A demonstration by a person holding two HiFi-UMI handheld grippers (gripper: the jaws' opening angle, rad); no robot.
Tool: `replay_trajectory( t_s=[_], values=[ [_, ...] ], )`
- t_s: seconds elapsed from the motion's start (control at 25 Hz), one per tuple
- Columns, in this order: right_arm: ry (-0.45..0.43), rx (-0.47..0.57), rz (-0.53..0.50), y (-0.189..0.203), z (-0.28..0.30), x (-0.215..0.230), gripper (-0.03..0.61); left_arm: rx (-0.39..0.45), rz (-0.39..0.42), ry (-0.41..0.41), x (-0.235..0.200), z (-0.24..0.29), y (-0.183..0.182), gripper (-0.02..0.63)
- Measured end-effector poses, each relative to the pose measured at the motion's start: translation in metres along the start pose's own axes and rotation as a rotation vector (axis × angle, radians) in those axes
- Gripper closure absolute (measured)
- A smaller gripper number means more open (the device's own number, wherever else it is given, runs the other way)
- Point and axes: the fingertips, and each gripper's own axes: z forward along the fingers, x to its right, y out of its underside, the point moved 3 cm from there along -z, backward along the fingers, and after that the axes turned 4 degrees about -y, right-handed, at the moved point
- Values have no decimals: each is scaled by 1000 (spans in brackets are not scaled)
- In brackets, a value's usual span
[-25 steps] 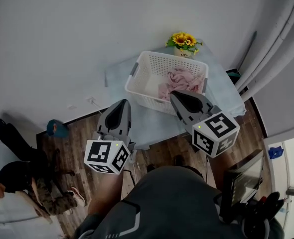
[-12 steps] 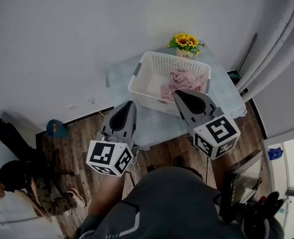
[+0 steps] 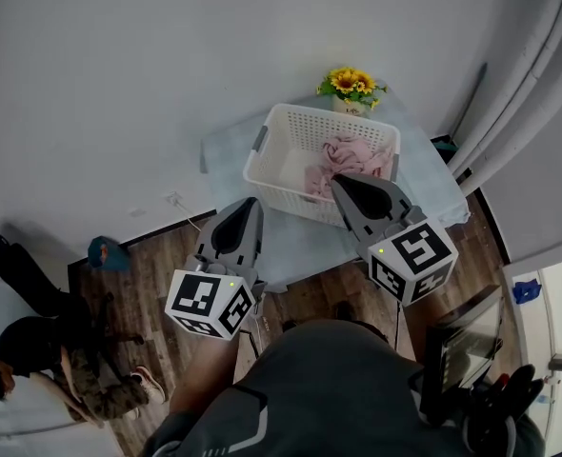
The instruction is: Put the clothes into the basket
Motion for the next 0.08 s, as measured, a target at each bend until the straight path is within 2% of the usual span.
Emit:
replay_trajectory(
  t_s=[0.08],
  values=[
    [-5,2,10,-2,0,2,565,2,4,-6,-1,2,-2,606]
  ],
)
